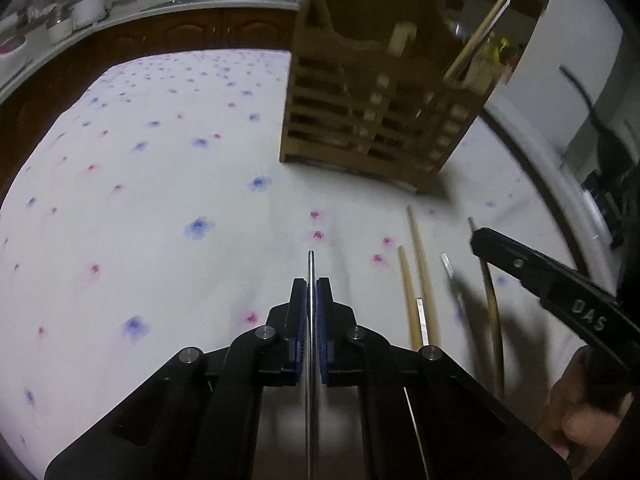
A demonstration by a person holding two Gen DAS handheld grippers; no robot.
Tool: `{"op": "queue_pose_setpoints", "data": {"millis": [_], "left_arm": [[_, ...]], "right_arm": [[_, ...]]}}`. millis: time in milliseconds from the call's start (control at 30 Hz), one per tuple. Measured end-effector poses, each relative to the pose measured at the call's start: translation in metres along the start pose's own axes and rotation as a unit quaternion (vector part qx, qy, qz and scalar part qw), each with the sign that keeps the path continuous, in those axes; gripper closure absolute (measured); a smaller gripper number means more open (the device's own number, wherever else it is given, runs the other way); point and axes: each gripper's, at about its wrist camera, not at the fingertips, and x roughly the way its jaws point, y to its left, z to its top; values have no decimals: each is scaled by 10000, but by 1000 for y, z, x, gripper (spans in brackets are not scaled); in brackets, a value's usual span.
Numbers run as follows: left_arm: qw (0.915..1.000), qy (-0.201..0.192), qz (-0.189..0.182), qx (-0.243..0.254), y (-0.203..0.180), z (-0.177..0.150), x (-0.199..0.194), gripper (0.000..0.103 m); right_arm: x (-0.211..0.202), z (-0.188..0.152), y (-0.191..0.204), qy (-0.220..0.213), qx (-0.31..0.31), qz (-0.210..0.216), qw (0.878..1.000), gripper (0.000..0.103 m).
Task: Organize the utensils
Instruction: 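Lift both chopsticks upright and carry them over the wooden holder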
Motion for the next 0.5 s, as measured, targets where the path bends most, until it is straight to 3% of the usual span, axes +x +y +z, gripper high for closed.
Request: {"op": "queue_pose_setpoints", "data": {"millis": [133, 500], "left_arm": [[9989, -343, -259, -159, 3, 4, -39, 99], [9900, -1249, -626, -215, 4, 18, -131, 99]], "right_arm": [[-43, 1, 0, -391, 122, 315, 9987, 98], [-130, 22, 13, -1415, 65, 525, 9885, 98]]}}
